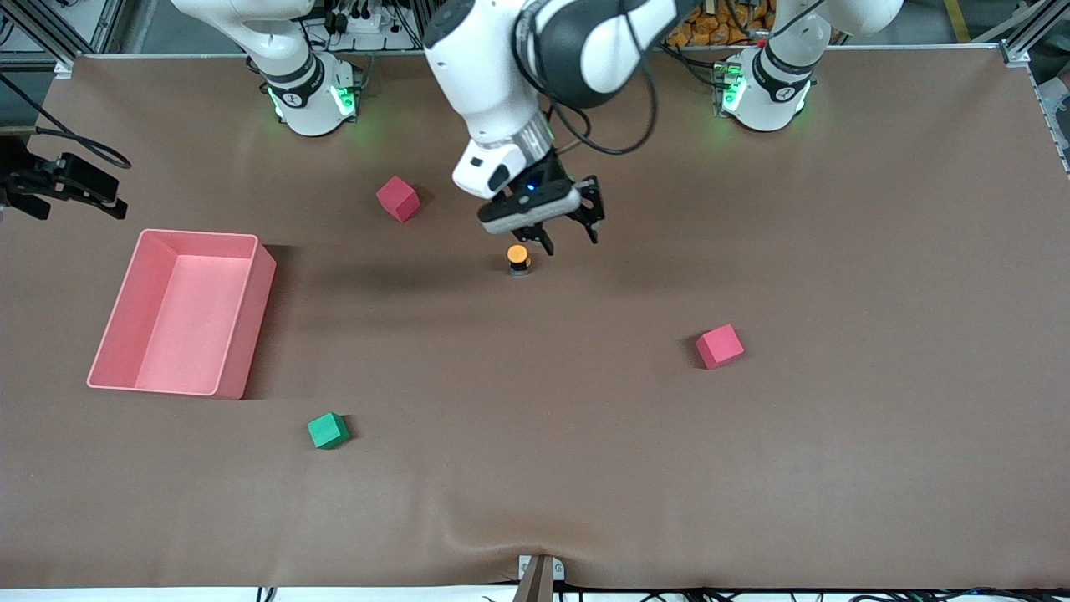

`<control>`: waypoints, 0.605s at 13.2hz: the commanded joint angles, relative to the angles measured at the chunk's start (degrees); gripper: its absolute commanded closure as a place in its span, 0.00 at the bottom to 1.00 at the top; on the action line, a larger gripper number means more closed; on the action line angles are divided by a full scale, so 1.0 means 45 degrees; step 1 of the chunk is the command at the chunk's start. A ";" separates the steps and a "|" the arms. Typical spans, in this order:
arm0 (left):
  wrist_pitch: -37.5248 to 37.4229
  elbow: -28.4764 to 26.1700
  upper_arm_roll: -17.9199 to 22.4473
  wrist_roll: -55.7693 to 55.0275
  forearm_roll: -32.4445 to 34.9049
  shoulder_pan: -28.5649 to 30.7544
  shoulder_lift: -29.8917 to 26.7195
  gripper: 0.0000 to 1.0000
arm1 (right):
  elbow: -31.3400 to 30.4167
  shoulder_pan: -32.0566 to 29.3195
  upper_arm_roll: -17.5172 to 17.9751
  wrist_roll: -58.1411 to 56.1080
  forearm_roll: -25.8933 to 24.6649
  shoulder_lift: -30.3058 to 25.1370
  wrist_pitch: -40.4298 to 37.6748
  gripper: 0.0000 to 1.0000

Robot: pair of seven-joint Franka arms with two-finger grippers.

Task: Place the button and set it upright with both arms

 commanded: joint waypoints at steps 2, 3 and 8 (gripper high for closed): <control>0.0099 -0.0238 -0.0176 0.0958 -0.1290 0.1579 -0.0709 0.28 | -0.0494 -0.0010 0.0007 0.0040 -0.0133 -0.0310 0.0310 0.00; 0.0099 -0.0179 -0.0157 0.1406 -0.1330 0.1891 -0.0787 0.28 | -0.0494 -0.0010 0.0007 0.0040 -0.0133 -0.0330 0.0310 0.00; 0.0099 -0.0179 -0.0137 0.1859 -0.1856 0.2226 -0.1080 0.28 | -0.0494 0.0010 0.0007 0.0040 -0.0133 -0.0330 0.0310 0.00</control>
